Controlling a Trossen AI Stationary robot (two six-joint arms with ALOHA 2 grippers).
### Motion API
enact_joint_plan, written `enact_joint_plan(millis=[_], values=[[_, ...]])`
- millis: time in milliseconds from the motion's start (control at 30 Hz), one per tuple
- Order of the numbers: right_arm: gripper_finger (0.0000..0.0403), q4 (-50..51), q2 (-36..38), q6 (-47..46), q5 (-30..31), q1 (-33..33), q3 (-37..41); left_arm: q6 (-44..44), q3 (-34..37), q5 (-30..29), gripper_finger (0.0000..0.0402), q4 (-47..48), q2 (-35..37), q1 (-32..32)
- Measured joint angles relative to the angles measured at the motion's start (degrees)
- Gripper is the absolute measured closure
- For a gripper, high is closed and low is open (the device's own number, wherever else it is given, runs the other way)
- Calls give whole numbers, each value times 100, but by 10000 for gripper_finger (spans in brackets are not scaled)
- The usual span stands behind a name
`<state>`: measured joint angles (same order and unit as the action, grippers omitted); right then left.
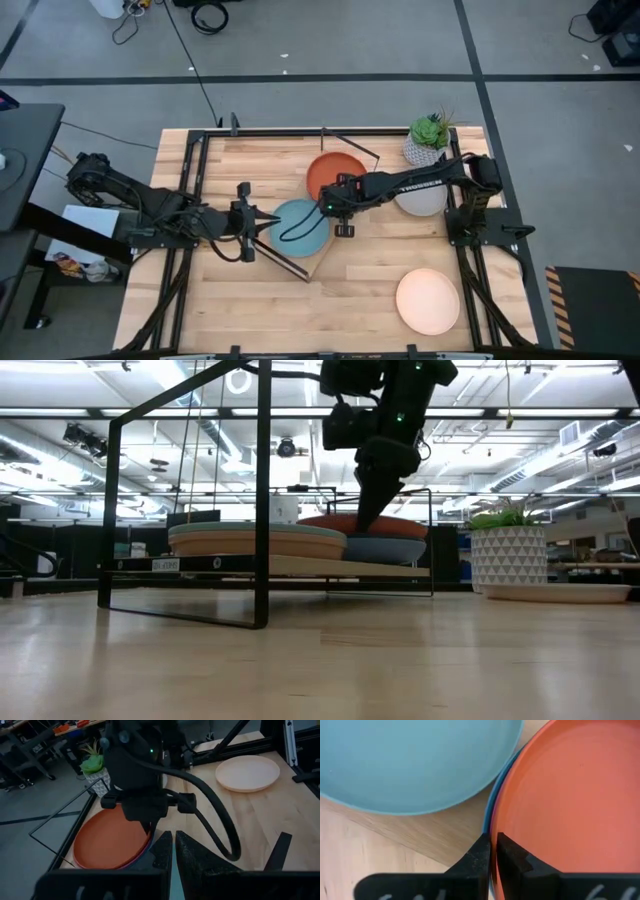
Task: Place and stack plates onto a shelf
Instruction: Stack the orange plate on top of the pink plate on the shelf, then stack the gray plate on top of the light blue plate on the shelf
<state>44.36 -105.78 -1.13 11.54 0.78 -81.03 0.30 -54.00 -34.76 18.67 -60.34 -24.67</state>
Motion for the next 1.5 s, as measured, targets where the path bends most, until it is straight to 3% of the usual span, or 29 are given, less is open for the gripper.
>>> enact_joint_plan(millis=[233,467,667,967,1167,1333,1500], values=[[334,118,5,46,-64,126,-42,13,0,2,372,6,0,0],[282,690,373,-360,678,410,-212,30,0,2,372,12,0,0],[261,1737,590,-1342,790,715,-100,-26,0,7,372,119,0,0],[263,2104,987,-2800,807,1085,1356,-215,0,157,372,228,0,0],[263,1911,1865,-3586,830,838,2511,-309,0,160,372,228,0,0],[263,1429,2563,-3650,671,396,3380,-368,0,160,372,226,0,-1],[262,775,2807,-3224,349,-217,3976,-372,0,160,372,224,0,0]])
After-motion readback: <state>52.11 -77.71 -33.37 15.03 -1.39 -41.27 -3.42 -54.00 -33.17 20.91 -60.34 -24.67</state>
